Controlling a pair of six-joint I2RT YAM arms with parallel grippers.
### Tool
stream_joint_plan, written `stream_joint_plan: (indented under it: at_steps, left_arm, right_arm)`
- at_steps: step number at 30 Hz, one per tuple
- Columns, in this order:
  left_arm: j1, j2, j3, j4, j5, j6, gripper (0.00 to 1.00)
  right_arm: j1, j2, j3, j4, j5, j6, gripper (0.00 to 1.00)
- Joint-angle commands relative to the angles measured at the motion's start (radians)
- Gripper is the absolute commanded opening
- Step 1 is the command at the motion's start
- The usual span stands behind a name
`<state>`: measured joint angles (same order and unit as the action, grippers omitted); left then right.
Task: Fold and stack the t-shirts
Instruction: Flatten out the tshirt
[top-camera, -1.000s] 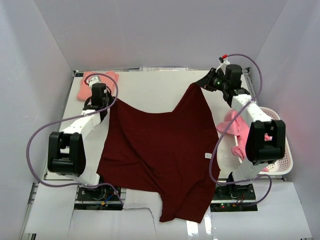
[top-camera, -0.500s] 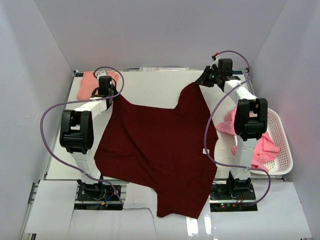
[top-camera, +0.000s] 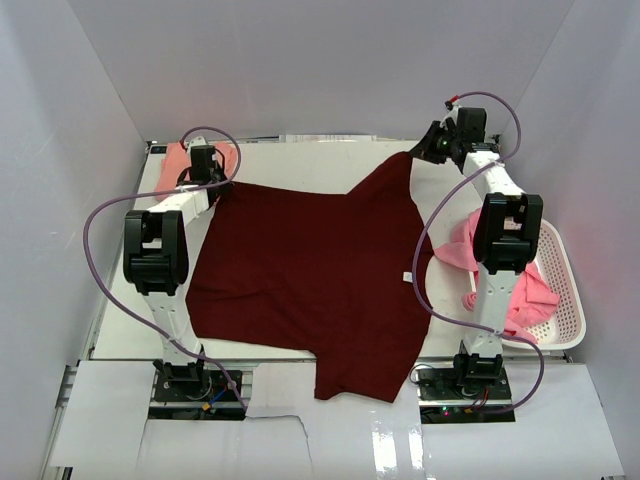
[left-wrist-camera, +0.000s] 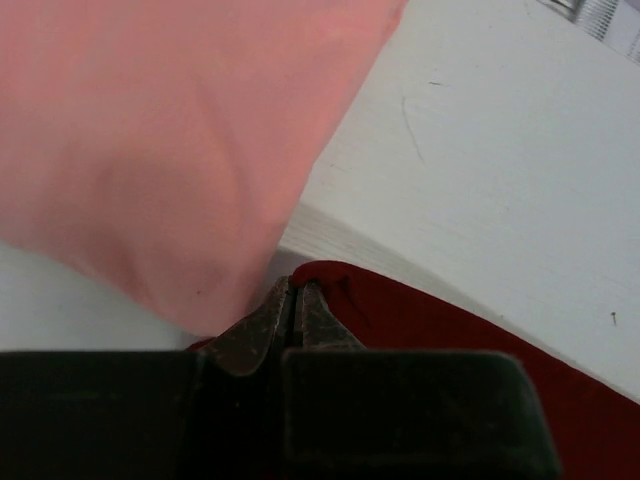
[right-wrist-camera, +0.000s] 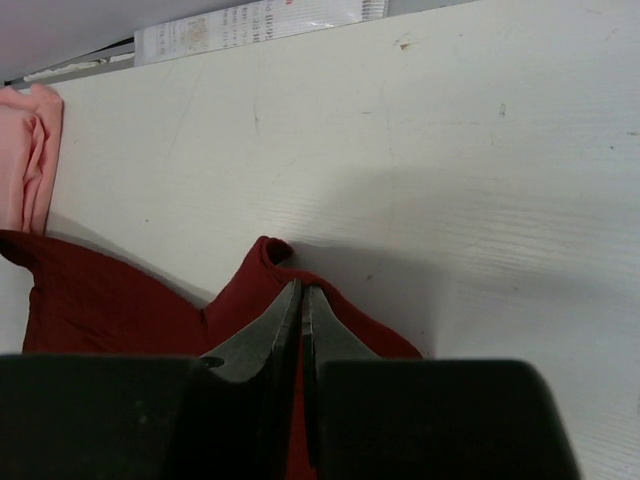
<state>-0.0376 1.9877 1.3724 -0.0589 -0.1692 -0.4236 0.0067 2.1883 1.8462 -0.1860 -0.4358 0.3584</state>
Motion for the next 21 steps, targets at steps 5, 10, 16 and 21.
stream_joint_plan:
  at_steps: [5,10,16,21]
  left_arm:
    - [-0.002,0.033,0.079,0.011,0.066,0.02,0.0]
    - [-0.002,0.034,0.088,0.01,0.062,0.037,0.0]
    - [-0.001,0.034,0.099,-0.001,0.05,0.037,0.0]
    - [0.001,-0.007,0.076,0.034,0.065,0.046,0.0]
  right_arm:
    - [0.006,-0.005,0.027,0.025,-0.08,0.002,0.08]
    - [0.01,-0.041,-0.005,0.016,-0.109,-0.015,0.08]
    - [0.036,-0.12,-0.053,-0.012,-0.077,-0.065,0.08]
    - [0.041,-0.188,-0.119,-0.001,-0.078,-0.075,0.08]
